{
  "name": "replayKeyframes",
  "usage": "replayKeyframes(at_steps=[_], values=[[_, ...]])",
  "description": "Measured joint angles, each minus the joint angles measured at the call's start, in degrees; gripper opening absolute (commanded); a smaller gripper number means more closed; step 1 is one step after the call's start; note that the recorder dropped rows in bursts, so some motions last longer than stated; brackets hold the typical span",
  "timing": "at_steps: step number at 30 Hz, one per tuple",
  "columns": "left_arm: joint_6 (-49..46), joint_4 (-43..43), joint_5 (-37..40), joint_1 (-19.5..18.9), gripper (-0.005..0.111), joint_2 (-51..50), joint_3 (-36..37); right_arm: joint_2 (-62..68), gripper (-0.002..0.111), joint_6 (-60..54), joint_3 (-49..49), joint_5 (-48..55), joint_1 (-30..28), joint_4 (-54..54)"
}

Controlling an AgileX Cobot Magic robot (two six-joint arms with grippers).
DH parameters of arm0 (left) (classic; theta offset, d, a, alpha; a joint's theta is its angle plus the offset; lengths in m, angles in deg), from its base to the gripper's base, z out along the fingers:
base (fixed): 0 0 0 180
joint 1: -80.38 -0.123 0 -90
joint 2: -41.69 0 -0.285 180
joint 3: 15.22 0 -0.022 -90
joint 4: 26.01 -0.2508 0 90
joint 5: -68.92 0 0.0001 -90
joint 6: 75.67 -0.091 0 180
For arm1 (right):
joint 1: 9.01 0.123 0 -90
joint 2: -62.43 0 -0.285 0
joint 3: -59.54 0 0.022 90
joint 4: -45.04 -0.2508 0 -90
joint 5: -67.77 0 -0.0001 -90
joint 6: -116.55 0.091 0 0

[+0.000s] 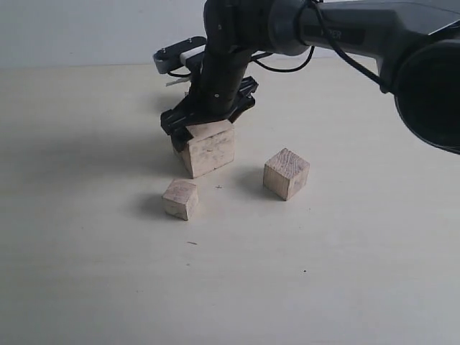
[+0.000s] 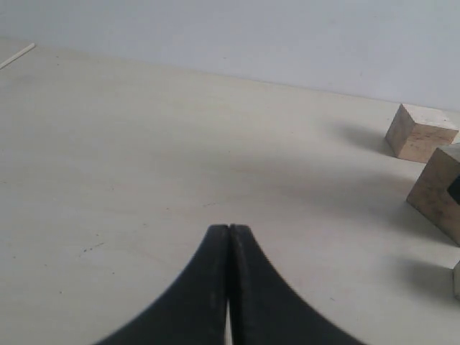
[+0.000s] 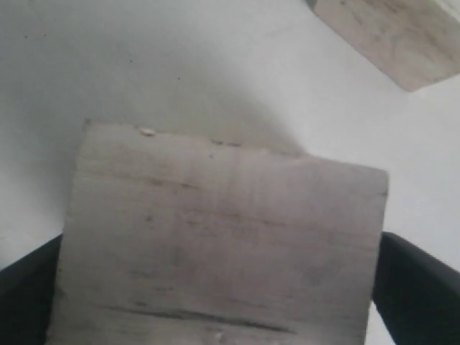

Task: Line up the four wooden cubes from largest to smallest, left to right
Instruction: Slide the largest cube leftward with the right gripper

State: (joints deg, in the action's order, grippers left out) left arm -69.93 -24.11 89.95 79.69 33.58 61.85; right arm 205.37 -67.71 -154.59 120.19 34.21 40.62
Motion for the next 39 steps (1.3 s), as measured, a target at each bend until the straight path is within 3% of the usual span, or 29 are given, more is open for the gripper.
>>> replayKeyframes(at_steps=[2,4,6,9,15,21,25,36,39], values=[[0.0,0.0,0.0,0.0,0.0,0.0,0.0,0.3,0.095,0.0,0.0,0.1,0.0,0.0],[0.0,0.0,0.0,0.0,0.0,0.0,0.0,0.3,0.075,0.0,0.0,0.1,0.0,-0.1],[0.0,0.0,0.0,0.0,0.0,0.0,0.0,0.3,0.049,0.0,0.0,0.1,0.1,-0.3],[0.0,0.0,0.0,0.0,0.0,0.0,0.0,0.1,0.0,-0.5,0.0,0.2,0.1,-0.2],[0.0,0.0,0.0,0.0,0.0,0.0,0.0,-3.3,0.0,-12.5,0.0,0.7,0.1,-3.9],[-0.1,0.0,0.0,0.0,0.0,0.0,0.0,-6.3,0.0,-52.3,-1.9,1.1,0.1,-25.2],[-0.1,0.0,0.0,0.0,0.0,0.0,0.0,-4.6,0.0,-62.9,-2.7,3.5,0.2,-30.3],[-0.1,0.0,0.0,0.0,0.0,0.0,0.0,1.4,0.0,-70.1,-2.7,3.9,0.2,-30.1],[-0.1,0.0,0.0,0.0,0.0,0.0,0.0,1.6,0.0,-69.8,-2.7,9.5,0.2,-26.3]])
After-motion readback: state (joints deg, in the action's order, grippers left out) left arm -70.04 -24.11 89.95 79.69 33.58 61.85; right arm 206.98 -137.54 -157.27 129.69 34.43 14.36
